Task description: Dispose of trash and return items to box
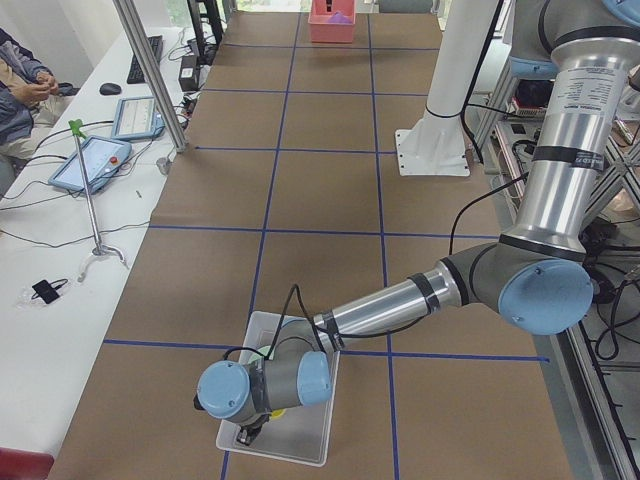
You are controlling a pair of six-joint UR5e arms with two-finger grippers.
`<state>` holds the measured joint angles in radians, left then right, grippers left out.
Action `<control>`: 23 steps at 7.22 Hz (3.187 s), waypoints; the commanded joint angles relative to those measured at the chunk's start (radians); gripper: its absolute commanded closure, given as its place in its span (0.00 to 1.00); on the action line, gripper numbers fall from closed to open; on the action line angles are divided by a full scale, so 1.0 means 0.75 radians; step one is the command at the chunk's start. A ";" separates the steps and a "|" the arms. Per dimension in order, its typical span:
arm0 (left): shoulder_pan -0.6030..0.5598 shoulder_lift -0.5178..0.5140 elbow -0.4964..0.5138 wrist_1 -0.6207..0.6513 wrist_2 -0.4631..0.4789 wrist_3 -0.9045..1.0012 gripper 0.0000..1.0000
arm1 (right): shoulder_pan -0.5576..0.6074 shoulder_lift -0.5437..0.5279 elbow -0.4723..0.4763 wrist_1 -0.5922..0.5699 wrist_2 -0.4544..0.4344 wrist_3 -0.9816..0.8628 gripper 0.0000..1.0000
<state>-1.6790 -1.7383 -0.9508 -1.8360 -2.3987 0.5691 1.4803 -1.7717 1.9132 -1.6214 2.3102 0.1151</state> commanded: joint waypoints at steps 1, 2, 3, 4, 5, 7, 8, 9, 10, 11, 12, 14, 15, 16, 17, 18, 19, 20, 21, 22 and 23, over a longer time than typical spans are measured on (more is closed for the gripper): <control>-0.001 0.035 0.026 -0.025 -0.001 -0.012 1.00 | 0.000 0.000 0.002 0.000 0.000 0.002 0.00; 0.001 0.035 0.042 -0.025 -0.003 -0.020 1.00 | 0.000 0.000 0.000 0.000 0.000 0.000 0.00; 0.001 0.035 0.045 -0.025 -0.005 -0.053 1.00 | 0.002 0.000 0.002 0.000 0.000 0.000 0.00; 0.001 0.035 0.045 -0.025 -0.007 -0.067 1.00 | 0.000 0.000 0.002 0.000 0.000 0.002 0.00; 0.001 0.035 0.045 -0.041 -0.007 -0.096 1.00 | 0.000 0.000 0.002 0.000 0.000 0.002 0.00; 0.003 0.037 0.061 -0.055 -0.009 -0.127 1.00 | 0.000 0.000 0.002 -0.002 0.000 0.002 0.00; 0.005 0.039 0.063 -0.098 -0.009 -0.179 1.00 | 0.000 0.000 0.002 -0.002 0.000 0.002 0.00; 0.009 0.037 0.089 -0.139 -0.009 -0.212 1.00 | 0.000 0.000 0.002 -0.002 0.000 0.002 0.00; 0.019 0.037 0.096 -0.145 -0.011 -0.219 1.00 | 0.000 0.000 0.002 -0.002 0.000 0.002 0.00; 0.022 0.037 0.102 -0.145 -0.029 -0.221 1.00 | 0.000 -0.002 0.004 -0.002 0.000 0.002 0.00; 0.032 0.037 0.102 -0.147 -0.033 -0.235 1.00 | 0.000 -0.004 0.006 -0.002 0.000 0.002 0.00; 0.050 0.037 0.100 -0.150 -0.033 -0.247 0.53 | 0.000 -0.004 0.006 -0.004 0.000 0.002 0.00; 0.054 0.037 0.100 -0.150 -0.033 -0.253 0.28 | 0.000 -0.004 0.006 -0.004 0.000 0.002 0.00; 0.054 0.035 0.090 -0.150 -0.033 -0.250 0.11 | -0.002 -0.004 0.006 -0.004 -0.002 0.002 0.00; 0.054 0.035 0.079 -0.152 -0.033 -0.245 0.03 | -0.004 -0.004 0.004 -0.004 -0.004 0.002 0.00; 0.052 0.023 0.069 -0.150 -0.035 -0.239 0.03 | -0.004 -0.004 0.006 -0.004 -0.012 0.002 0.00; 0.052 0.031 0.000 -0.129 -0.094 -0.241 0.03 | -0.004 -0.004 0.006 -0.004 -0.012 0.002 0.00; 0.040 0.023 -0.035 -0.089 -0.151 -0.245 0.03 | -0.004 -0.004 0.004 -0.004 -0.012 0.002 0.00; 0.032 0.023 -0.171 0.033 -0.152 -0.247 0.03 | -0.004 -0.004 0.004 -0.004 -0.012 0.002 0.00; 0.026 0.039 -0.363 0.215 -0.150 -0.251 0.03 | -0.004 -0.004 0.004 -0.004 -0.012 0.002 0.00; 0.020 0.118 -0.609 0.379 -0.132 -0.256 0.03 | -0.004 -0.004 0.004 -0.004 -0.016 0.000 0.00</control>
<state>-1.6579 -1.7000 -1.1989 -1.7076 -2.5062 0.3812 1.4772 -1.7748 1.9160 -1.6245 2.3003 0.1163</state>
